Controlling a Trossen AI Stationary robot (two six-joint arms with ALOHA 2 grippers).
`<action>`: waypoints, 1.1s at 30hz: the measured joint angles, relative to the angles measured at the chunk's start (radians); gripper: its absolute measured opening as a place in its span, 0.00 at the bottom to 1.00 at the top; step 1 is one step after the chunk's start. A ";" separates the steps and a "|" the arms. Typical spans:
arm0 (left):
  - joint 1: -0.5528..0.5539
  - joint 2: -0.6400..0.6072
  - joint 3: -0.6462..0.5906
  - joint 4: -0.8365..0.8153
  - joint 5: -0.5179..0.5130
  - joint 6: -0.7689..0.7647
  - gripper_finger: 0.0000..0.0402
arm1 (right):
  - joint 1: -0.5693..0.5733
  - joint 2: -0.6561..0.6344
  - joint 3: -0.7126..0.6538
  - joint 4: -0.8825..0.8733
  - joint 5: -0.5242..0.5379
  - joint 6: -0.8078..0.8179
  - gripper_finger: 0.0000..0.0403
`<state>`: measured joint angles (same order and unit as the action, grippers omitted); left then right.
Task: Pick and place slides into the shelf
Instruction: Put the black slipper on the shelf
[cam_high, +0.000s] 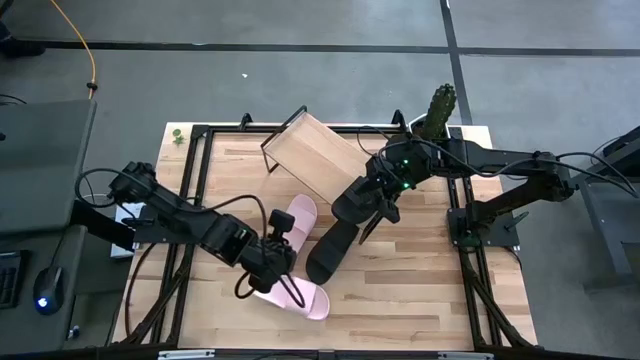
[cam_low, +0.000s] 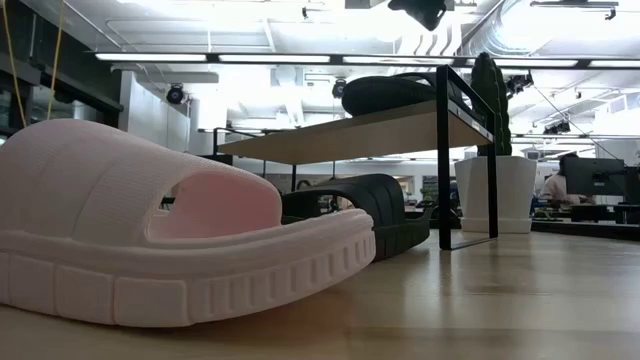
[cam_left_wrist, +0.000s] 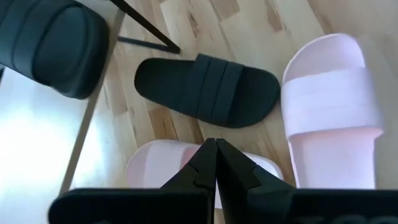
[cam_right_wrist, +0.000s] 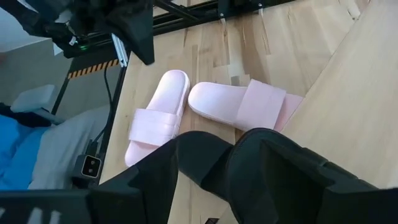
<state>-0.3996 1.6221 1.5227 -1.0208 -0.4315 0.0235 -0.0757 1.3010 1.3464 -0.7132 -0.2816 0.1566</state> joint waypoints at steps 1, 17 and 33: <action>0.000 0.009 0.000 -0.001 0.000 -0.001 0.00 | 0.000 0.000 0.000 0.000 0.013 0.000 0.52; -0.002 0.206 0.000 0.012 -0.007 0.022 0.01 | 0.000 0.000 0.000 0.000 0.057 -0.008 0.52; -0.042 0.276 0.000 0.178 -0.084 0.048 0.46 | 0.000 0.001 0.000 -0.003 0.072 -0.009 0.52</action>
<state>-0.4413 1.8980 1.5230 -0.8433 -0.5158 0.0713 -0.0761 1.3022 1.3460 -0.7166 -0.2093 0.1478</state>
